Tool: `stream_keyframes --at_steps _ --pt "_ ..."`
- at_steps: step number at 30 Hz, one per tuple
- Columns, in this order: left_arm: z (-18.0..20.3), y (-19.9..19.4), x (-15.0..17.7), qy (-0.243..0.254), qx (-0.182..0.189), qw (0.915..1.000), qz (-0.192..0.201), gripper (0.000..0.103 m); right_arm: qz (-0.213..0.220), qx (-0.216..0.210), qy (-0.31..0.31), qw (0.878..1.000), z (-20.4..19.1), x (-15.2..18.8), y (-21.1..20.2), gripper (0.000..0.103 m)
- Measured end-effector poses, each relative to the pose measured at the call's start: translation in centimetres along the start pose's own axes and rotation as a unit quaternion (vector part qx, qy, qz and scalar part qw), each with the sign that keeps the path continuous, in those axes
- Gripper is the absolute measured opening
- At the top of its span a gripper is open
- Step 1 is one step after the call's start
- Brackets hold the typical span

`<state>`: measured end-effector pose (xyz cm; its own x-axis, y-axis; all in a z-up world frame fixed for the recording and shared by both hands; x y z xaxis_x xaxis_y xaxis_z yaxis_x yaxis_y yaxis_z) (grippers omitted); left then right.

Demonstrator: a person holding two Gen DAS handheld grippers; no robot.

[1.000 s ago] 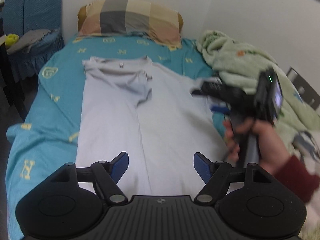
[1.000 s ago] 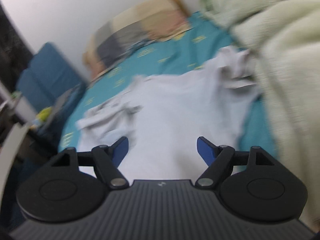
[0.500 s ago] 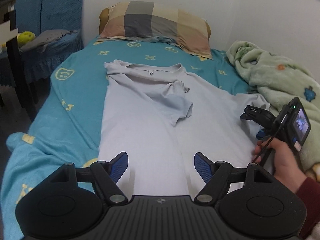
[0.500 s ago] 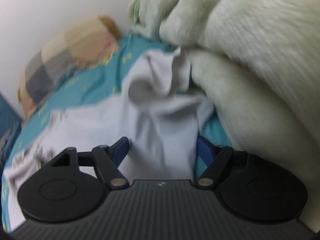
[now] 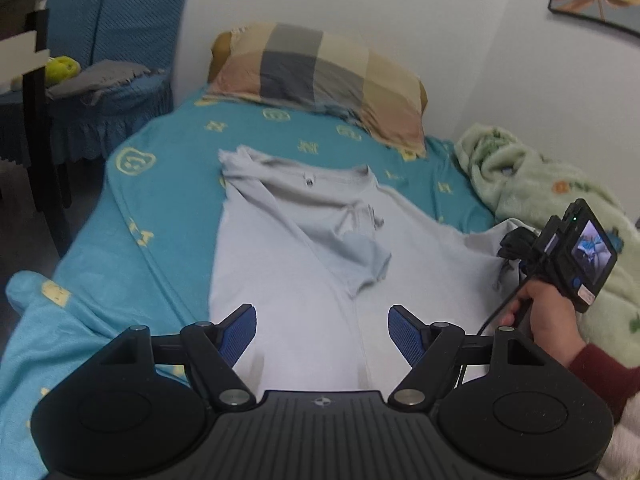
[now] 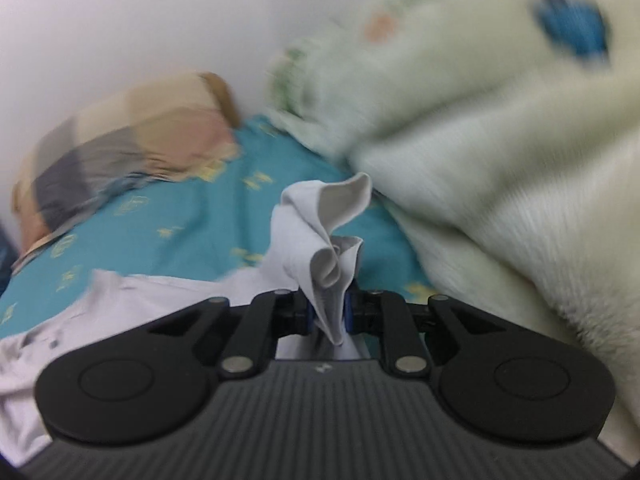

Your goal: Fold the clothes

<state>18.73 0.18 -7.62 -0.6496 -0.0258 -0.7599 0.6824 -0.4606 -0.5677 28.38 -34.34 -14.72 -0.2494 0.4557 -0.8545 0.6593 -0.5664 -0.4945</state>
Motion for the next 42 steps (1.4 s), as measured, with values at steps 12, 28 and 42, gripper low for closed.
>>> stream_keyframes --at_steps 12,28,42 --pt "-5.6 -4.1 -2.0 -0.104 0.007 0.993 0.057 0.075 0.011 -0.149 -0.204 0.968 -14.7 8.0 -7.7 0.018" --pt "-7.0 -3.5 -1.8 -0.154 0.032 0.9861 0.053 0.075 -0.094 -0.274 -0.24 0.927 -8.0 8.0 -13.0 0.072" --pt "-6.7 -1.3 -0.2 -0.158 0.032 0.9864 0.03 0.075 -0.041 -0.296 -0.308 0.903 -7.7 9.9 -11.7 0.057"
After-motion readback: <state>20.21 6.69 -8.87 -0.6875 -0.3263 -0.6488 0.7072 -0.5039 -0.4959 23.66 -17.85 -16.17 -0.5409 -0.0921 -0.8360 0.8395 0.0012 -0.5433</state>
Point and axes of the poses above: each gripper's, at about its wrist camera, not at the fingertips, and y roughly the way its jaws point, z to its right, x to its underside, the point moved 2 cm from there along y, roughly the way its jaws point, and after that the axes turned 7 degrees about x, right-handed, at the moved point
